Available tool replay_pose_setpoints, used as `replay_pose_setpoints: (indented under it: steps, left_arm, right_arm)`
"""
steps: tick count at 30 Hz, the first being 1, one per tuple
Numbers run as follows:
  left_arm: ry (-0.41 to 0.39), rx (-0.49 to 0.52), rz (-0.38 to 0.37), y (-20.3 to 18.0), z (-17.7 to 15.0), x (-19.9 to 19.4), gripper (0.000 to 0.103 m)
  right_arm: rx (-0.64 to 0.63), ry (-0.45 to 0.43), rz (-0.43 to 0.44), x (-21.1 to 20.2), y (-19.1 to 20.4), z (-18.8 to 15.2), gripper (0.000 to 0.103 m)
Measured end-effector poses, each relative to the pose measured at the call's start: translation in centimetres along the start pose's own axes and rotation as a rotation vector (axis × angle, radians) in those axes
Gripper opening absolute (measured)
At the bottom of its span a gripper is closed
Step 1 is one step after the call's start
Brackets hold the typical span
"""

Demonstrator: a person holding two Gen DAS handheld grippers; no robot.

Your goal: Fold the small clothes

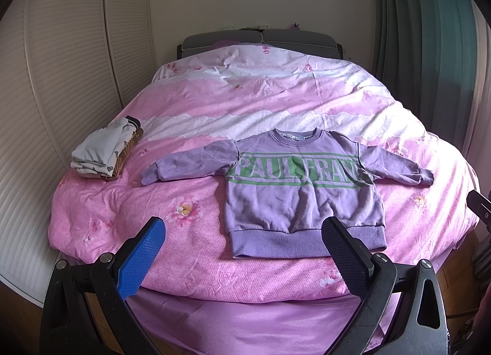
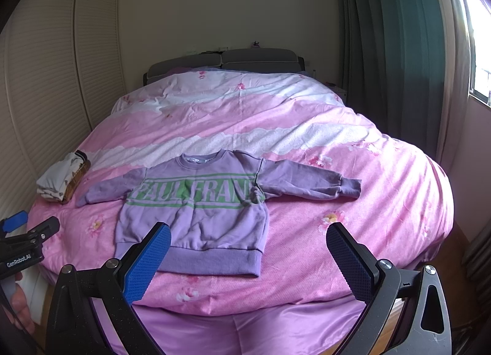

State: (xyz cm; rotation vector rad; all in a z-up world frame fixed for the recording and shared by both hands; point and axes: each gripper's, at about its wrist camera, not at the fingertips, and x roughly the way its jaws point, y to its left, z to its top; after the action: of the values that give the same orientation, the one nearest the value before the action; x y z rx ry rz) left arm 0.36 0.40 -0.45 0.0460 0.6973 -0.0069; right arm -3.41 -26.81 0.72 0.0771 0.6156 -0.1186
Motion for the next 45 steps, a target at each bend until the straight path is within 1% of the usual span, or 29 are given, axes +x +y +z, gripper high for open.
replay_pose_setpoints:
  steps: [37,38,45]
  left_arm:
    - [-0.001,0.002,-0.004,-0.1,-0.3,0.2,0.103]
    - [-0.002,0.003,-0.004,-0.3,-0.3,0.3,0.103]
    - [-0.011,0.041,-0.034,-4.3,1.3,2.1,0.103]
  right_arm:
    - [0.004,0.000,-0.008,0.2,-0.2,-0.2,0.103]
    - [0.005,0.000,-0.010,0.3,-0.3,-0.1,0.103]
    - [0.027,0.002,-0.021,1.7,-2.3,-0.1,0.103]
